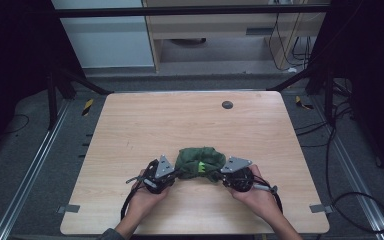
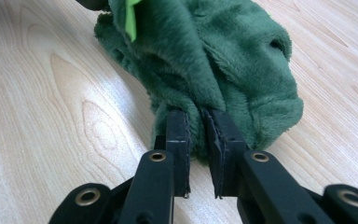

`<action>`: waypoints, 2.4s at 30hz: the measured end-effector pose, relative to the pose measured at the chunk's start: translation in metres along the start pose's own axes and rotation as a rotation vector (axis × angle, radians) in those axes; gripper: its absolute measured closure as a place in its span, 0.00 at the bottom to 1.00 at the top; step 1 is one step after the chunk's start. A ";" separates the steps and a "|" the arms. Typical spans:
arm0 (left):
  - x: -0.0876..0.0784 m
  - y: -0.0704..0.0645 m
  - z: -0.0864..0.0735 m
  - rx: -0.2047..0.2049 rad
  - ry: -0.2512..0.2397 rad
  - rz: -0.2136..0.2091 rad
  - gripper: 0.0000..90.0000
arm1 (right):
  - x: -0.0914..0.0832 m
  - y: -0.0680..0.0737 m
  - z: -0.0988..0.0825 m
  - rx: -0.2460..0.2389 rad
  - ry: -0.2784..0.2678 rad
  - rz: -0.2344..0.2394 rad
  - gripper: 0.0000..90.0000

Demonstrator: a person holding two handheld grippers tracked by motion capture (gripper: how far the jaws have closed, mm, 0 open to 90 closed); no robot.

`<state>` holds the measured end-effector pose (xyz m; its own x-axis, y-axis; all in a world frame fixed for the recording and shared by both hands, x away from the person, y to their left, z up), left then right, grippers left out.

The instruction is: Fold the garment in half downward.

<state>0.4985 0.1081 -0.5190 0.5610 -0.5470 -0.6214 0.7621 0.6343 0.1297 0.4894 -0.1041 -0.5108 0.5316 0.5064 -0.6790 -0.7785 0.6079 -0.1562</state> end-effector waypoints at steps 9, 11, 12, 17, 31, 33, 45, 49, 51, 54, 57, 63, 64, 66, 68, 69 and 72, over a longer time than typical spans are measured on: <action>-0.002 -0.003 -0.004 -0.001 0.000 0.009 0.90 | -0.001 0.003 -0.004 0.007 0.000 0.002 0.85; -0.003 -0.005 -0.007 0.006 0.004 0.013 0.88 | -0.002 0.004 -0.005 0.010 -0.001 0.002 0.83; -0.003 -0.006 -0.007 0.007 0.006 0.016 0.87 | -0.002 0.004 -0.005 0.011 -0.003 -0.002 0.83; -0.008 -0.005 -0.008 -0.004 -0.009 0.031 0.82 | -0.004 0.006 -0.006 0.017 -0.004 -0.004 0.77; -0.015 -0.001 -0.014 -0.016 -0.003 0.082 0.60 | -0.010 0.013 -0.008 0.024 0.006 -0.017 0.55; -0.017 0.002 -0.015 -0.030 0.003 0.094 0.53 | -0.013 0.011 -0.012 0.040 0.011 -0.032 0.46; -0.020 0.029 -0.023 -0.121 0.042 0.163 0.18 | -0.018 -0.010 -0.033 0.185 0.023 -0.114 0.13; -0.024 0.035 -0.025 -0.138 0.036 0.164 0.15 | -0.020 -0.019 -0.041 0.221 0.044 -0.142 0.10; -0.024 0.036 -0.025 -0.134 0.039 0.156 0.15 | -0.021 -0.020 -0.041 0.226 0.040 -0.142 0.09; -0.025 0.039 -0.027 -0.134 0.049 0.144 0.12 | -0.026 -0.024 -0.043 0.241 0.039 -0.148 0.09; -0.028 0.044 -0.029 -0.138 0.052 0.131 0.09 | -0.030 -0.028 -0.046 0.250 0.036 -0.148 0.09; -0.034 0.056 -0.033 -0.157 0.044 0.137 0.08 | -0.034 -0.038 -0.054 0.279 0.058 -0.165 0.10; -0.037 0.062 -0.036 -0.166 0.042 0.146 0.08 | -0.034 -0.040 -0.055 0.276 0.062 -0.171 0.11; -0.039 0.069 -0.038 -0.181 0.038 0.155 0.08 | -0.034 -0.043 -0.058 0.279 0.074 -0.179 0.13; -0.042 0.075 -0.041 -0.189 0.046 0.167 0.08 | -0.034 -0.044 -0.061 0.280 0.088 -0.188 0.13; -0.042 0.075 -0.041 -0.189 0.046 0.167 0.08 | -0.034 -0.044 -0.063 0.279 0.094 -0.190 0.13; -0.045 0.085 -0.045 -0.207 0.050 0.190 0.08 | -0.035 -0.046 -0.066 0.286 0.102 -0.196 0.13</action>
<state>0.5232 0.2117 -0.5148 0.6670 -0.3827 -0.6393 0.5596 0.8238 0.0907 0.4846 -0.1895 -0.5272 0.6140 0.3085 -0.7265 -0.5330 0.8410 -0.0933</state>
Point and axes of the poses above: each handheld gripper's, and its own axes: x roughly forward along the jaws, z roughly out of its top, y roughly to its left, the point moved 6 cm from there along x, roughly forward along the jaws, and after that the axes turned 2 degrees about y, right-handed, at the moved point
